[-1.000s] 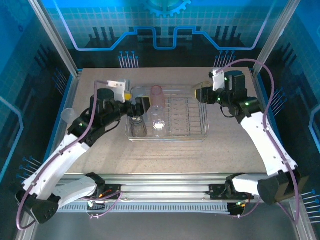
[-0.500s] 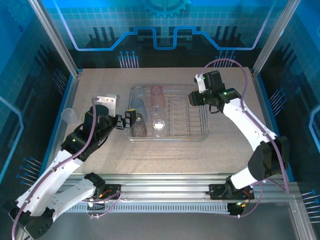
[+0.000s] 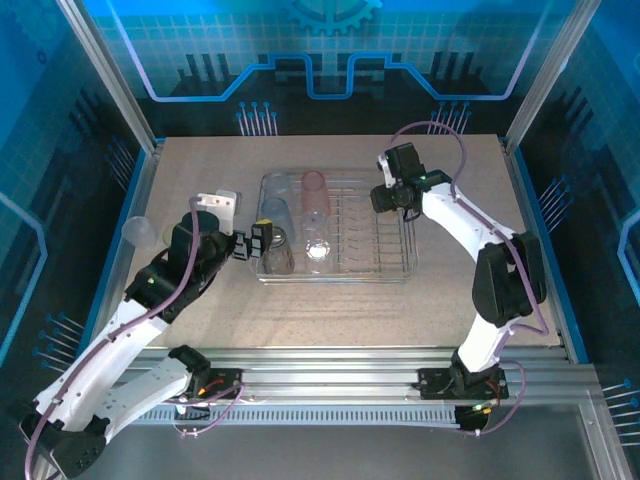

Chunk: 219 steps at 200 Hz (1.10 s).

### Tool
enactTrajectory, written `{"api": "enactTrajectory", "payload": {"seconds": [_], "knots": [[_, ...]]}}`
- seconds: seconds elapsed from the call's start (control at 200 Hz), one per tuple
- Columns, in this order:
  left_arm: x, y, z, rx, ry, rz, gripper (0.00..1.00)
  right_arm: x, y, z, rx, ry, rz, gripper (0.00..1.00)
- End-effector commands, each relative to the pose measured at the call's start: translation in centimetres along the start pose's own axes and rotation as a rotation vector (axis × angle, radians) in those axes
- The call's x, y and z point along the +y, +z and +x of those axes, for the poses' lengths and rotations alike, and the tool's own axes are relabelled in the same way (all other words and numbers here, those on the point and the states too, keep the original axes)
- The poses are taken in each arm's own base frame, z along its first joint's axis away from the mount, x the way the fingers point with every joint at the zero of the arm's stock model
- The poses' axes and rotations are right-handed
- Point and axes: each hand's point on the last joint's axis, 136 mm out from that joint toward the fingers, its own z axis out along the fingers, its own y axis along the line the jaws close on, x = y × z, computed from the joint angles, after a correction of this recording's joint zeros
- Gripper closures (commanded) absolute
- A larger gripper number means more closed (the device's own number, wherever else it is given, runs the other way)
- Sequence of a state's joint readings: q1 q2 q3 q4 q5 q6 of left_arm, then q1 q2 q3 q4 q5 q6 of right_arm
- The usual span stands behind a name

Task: Load the cups into the dish rack

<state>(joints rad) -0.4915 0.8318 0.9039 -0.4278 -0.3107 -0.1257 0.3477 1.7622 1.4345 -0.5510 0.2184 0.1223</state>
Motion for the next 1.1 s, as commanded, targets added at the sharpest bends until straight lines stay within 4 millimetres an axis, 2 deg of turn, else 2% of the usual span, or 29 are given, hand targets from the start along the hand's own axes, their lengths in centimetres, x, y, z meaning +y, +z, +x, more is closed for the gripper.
{"api": "enactTrajectory", "payload": {"seconds": [0.0, 0.16, 0.32, 0.535, 0.66, 0.856, 1.091], "knots": [[0.6, 0.3, 0.2, -0.009, 0.028, -0.024, 0.01, 0.5, 0.5, -2.1, -0.045, -0.029, 0.008, 0.68], [0.8, 0.4, 0.5, -0.002, 0.034, -0.032, 0.01, 0.2, 2.0, -2.1, -0.027, -0.041, 0.019, 0.68], [0.8, 0.4, 0.7, 0.007, 0.045, -0.033, 0.0, -0.1, 3.4, -1.0, 0.006, -0.064, 0.038, 0.69], [0.9, 0.5, 0.8, 0.008, 0.052, -0.04, 0.01, -1.7, 3.4, -0.6, -0.005, -0.031, 0.056, 0.7], [0.9, 0.7, 0.8, -0.006, 0.052, -0.037, 0.01, -1.6, 3.7, -0.5, -0.007, -0.025, 0.037, 0.69], [0.8, 0.8, 0.7, -0.014, 0.04, -0.032, 0.0, -0.4, 4.4, -0.6, -0.012, -0.044, -0.029, 0.63], [0.8, 0.4, 0.8, -0.005, 0.039, -0.026, 0.01, -1.0, 6.4, 0.4, 0.019, -0.077, 0.014, 0.56]]}}
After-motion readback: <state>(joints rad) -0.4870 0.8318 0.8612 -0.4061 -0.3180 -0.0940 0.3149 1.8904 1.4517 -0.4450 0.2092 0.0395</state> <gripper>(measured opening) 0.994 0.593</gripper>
